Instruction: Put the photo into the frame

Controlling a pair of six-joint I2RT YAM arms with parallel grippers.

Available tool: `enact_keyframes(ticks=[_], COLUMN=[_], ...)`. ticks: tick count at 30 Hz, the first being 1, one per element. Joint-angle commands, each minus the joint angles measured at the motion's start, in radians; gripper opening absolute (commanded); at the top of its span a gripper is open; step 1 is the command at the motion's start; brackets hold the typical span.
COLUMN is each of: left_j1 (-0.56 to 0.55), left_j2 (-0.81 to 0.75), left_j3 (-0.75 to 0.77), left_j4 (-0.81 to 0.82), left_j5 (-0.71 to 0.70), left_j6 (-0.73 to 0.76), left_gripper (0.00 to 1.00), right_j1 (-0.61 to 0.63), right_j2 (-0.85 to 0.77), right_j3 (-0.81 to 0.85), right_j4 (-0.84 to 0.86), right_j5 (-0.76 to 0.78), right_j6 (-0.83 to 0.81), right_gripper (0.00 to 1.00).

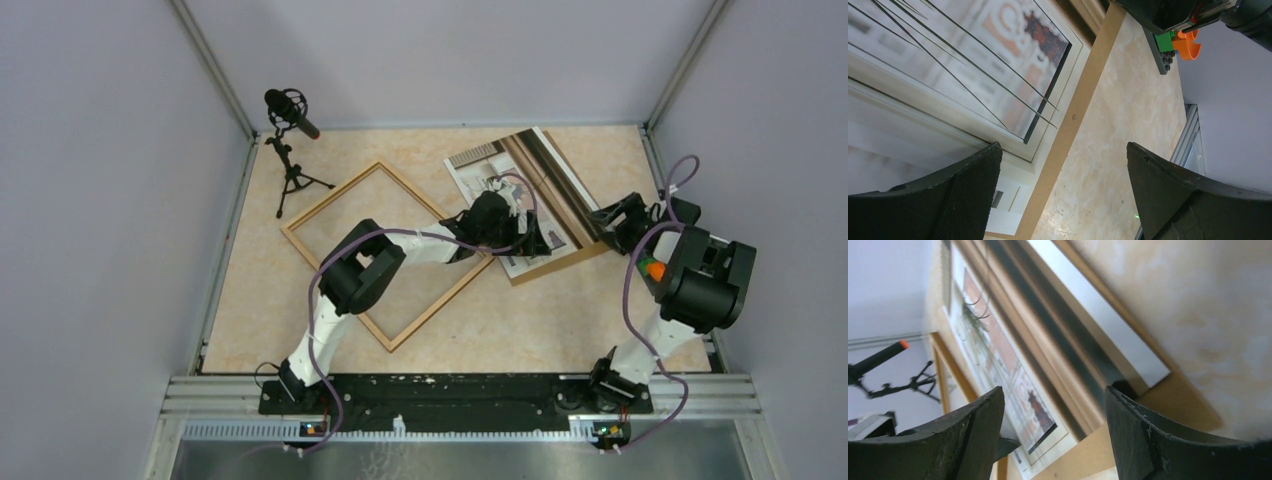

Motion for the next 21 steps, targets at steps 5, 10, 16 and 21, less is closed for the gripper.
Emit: enact_keyframes(ticks=[5, 10, 16, 21], left_j1=[0.000, 0.001, 0.005, 0.009], left_j2=[0.023, 0.019, 0.014, 0.012], left_j3=[-0.032, -0.035, -0.043, -0.053], left_j4=[-0.036, -0.046, -0.042, -0.039], left_j5=[0.015, 0.012, 0.018, 0.022], left_j6=[-0.006, 0.000, 0.003, 0.002], left_gripper=[0.98, 0.98, 0.98, 0.98], right_j1=[-0.010, -0.048, -0.069, -0.069], right_j2=[0.084, -0.021, -0.039, 0.007], right_j3=[-0.075, -0.003, 0.005, 0.008], right_j4=[0.442, 0.023, -0.044, -0.004], right_j5=[-0.205, 0.087, 0.167, 0.128], right_j6=[0.256, 0.010, -0.040, -0.019], right_gripper=[0.69, 0.73, 0.75, 0.74])
